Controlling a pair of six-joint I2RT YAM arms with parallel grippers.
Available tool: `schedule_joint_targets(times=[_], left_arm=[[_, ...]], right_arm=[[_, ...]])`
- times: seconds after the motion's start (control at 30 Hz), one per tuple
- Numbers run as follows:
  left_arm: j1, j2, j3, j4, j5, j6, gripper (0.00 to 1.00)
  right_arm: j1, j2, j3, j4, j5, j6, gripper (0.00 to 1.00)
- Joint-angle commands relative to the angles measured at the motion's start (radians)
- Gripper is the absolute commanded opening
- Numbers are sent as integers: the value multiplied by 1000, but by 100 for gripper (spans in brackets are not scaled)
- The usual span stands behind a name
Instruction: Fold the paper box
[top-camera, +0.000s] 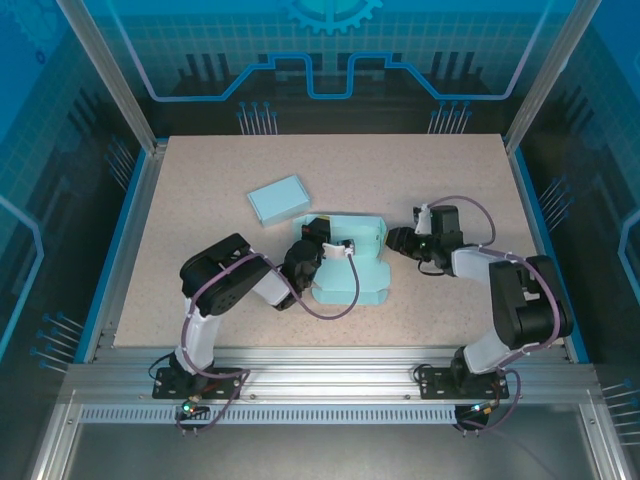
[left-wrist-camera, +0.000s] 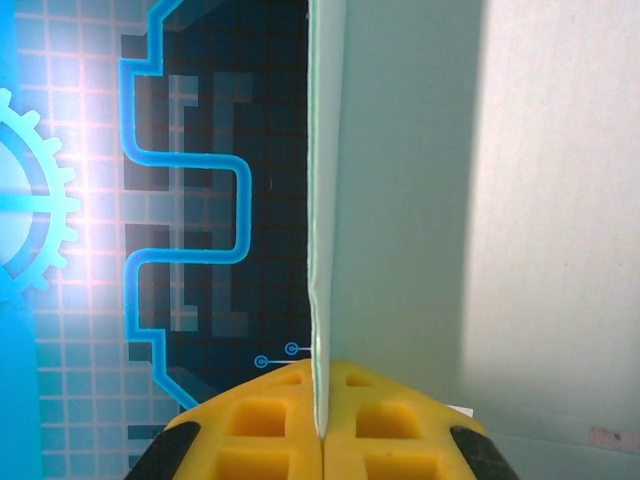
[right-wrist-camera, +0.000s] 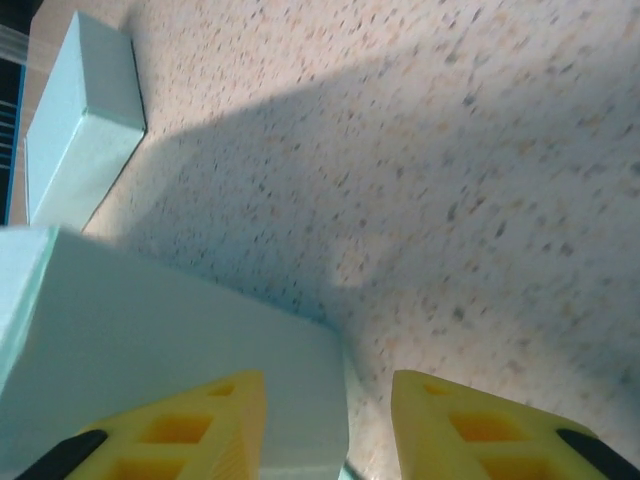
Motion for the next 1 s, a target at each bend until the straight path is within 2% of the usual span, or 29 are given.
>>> schedule_joint_targets(times=[0.0,0.43,0.6,0.97], left_arm=[[7,28,10,3,0,27,0],[2,32,8,9,4,34,0],[-4,35,5,8,7,37,0],[-11,34,-7,32,33,42,0]], right_arm=[[40,-58,-31,-4,68,-11,41],[144,-130,-72,-1,173,-72,44],[154,-99,-59,31,188,-94,50],[173,25,18,111,268,-112,47]])
